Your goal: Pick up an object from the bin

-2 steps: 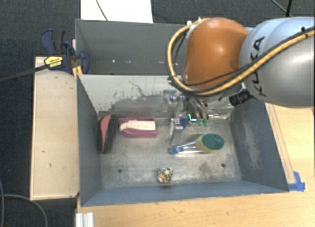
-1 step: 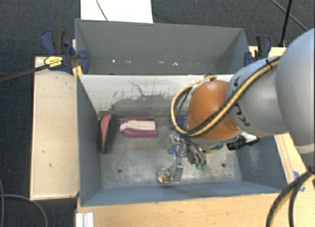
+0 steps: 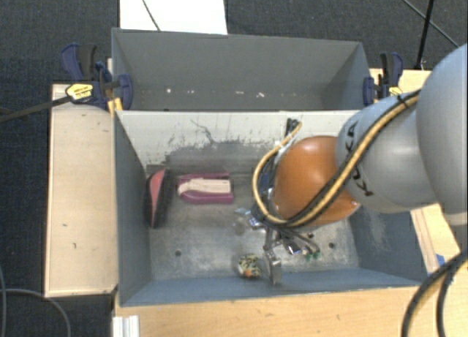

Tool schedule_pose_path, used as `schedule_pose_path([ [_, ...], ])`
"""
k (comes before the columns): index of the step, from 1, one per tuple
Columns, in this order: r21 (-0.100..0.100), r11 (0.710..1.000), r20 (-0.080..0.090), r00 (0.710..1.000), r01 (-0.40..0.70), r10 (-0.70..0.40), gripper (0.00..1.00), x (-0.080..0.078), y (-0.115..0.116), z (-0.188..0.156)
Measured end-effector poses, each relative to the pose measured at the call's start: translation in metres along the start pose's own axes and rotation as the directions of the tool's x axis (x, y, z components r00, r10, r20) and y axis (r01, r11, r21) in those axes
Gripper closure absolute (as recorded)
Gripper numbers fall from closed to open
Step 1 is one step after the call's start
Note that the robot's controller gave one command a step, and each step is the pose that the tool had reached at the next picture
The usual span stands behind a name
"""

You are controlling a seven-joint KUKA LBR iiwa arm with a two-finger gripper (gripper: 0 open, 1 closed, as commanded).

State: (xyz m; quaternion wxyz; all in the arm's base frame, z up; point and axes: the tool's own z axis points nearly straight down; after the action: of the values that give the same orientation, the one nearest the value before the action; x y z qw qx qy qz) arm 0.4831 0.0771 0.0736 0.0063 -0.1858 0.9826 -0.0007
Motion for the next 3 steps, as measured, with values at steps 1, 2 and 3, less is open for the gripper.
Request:
schedule_pose_path([
  [1,-0.004,1.0,-0.012,1.0,-0.006,0.006,1.0,0.004,0.002,0.003],
  [2,-0.003,1.0,-0.001,1.0,-0.01,0.01,0.0,0.001,0.001,0.002],
  [3,-0.009,0.795,-0.002,0.795,0.606,-0.607,0.0,-0.02,0.043,0.003],
])
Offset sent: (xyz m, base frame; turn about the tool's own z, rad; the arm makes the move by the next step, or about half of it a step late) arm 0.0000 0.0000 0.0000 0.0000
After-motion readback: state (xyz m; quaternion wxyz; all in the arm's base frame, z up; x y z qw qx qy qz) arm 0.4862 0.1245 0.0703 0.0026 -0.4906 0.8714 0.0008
